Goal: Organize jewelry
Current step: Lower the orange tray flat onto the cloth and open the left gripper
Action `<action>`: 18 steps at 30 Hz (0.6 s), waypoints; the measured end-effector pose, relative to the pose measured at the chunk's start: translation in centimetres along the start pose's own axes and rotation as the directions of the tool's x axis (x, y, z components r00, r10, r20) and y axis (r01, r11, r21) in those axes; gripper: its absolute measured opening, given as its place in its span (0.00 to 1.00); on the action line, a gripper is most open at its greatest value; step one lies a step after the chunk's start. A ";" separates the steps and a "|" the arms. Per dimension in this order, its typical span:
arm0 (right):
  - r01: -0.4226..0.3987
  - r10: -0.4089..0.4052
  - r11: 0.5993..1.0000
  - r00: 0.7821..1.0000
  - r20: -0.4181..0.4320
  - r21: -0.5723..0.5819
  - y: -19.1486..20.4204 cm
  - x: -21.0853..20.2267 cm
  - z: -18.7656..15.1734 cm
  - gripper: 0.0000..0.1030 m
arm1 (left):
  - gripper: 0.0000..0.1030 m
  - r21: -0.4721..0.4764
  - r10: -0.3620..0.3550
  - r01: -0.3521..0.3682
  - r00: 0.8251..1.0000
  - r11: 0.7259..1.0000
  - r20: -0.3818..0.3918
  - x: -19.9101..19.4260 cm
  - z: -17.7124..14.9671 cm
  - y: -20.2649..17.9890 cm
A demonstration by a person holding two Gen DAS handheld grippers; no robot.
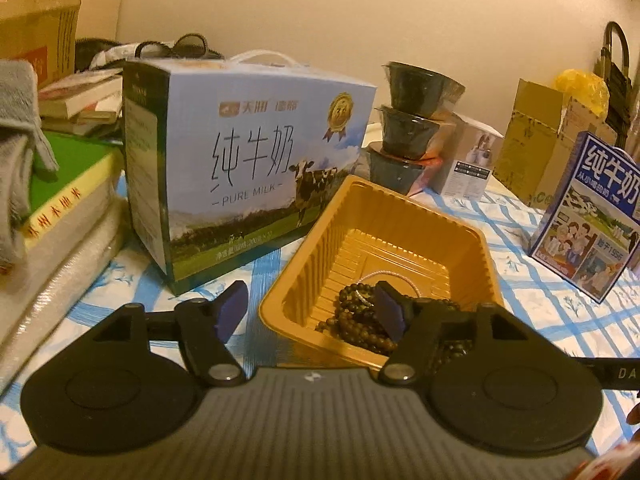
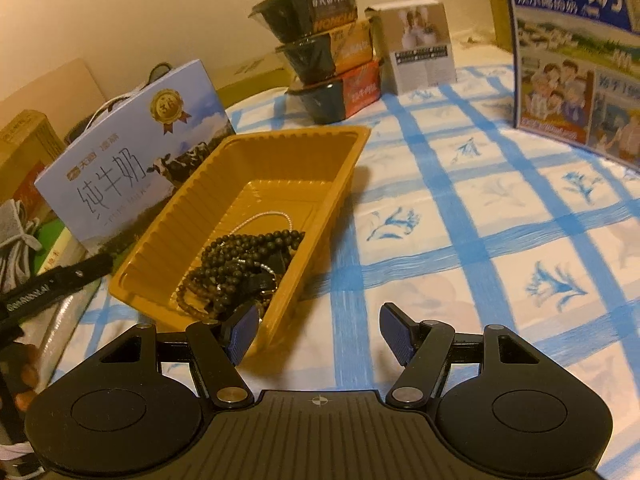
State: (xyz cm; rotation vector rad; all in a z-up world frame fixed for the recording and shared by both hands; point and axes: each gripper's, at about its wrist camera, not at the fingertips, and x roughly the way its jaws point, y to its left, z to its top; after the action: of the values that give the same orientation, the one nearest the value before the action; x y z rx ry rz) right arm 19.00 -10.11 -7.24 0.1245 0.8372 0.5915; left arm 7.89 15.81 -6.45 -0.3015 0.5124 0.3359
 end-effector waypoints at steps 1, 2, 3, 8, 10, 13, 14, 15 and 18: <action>0.011 -0.011 1.000 1.000 0.002 -0.013 0.3 -0.4 -0.2 0.65 | 0.66 0.006 -0.002 0.002 1.000 1.000 -0.007 -0.5 0.1 -0.3; 0.023 -0.023 0.999 1.000 0.003 -0.030 0.6 -0.8 -0.4 0.65 | 0.66 0.015 0.000 0.001 1.000 1.000 -0.018 -0.9 0.1 -0.6; 0.039 -0.039 0.998 0.999 0.003 -0.052 0.9 -1.2 -0.6 0.65 | 0.66 0.030 0.007 -0.006 0.999 1.000 -0.035 -1.3 0.1 -0.9; 0.098 -0.100 0.987 0.995 -0.010 -0.125 2.0 -3.3 -2.1 0.65 | 0.66 0.149 0.022 -0.005 0.993 0.989 -0.114 -3.5 -0.5 -3.3; 0.098 -0.101 0.990 0.995 -0.021 -0.103 1.9 -4.3 -2.5 0.65 | 0.66 0.180 0.006 0.021 0.989 0.983 -0.148 -4.3 -0.9 -4.2; 0.100 -0.101 0.994 0.995 -0.026 -0.048 1.6 -6.2 -2.9 0.65 | 0.67 0.239 -0.006 0.053 0.981 0.970 -0.194 -5.7 -1.6 -5.8; 0.104 -0.105 0.994 0.994 -0.022 -0.035 1.5 -6.7 -2.9 0.65 | 0.67 0.251 -0.008 0.059 0.980 0.966 -0.198 -6.1 -1.8 -6.2; 0.112 -0.112 0.994 0.994 -0.016 -0.020 1.3 -7.5 -3.0 0.65 | 0.67 0.261 -0.012 0.066 0.979 0.963 -0.204 -6.6 -2.1 -6.6; 0.129 -0.129 0.992 0.991 -0.020 0.008 1.1 -9.3 -3.2 0.65 | 0.68 0.280 -0.033 0.098 0.973 0.955 -0.230 -7.9 -2.5 -7.9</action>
State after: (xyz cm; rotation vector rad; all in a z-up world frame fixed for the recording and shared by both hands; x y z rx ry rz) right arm 11.32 -14.65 -2.88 0.0730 0.8602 0.4678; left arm 3.39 5.96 -2.91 -0.0700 0.7628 0.1581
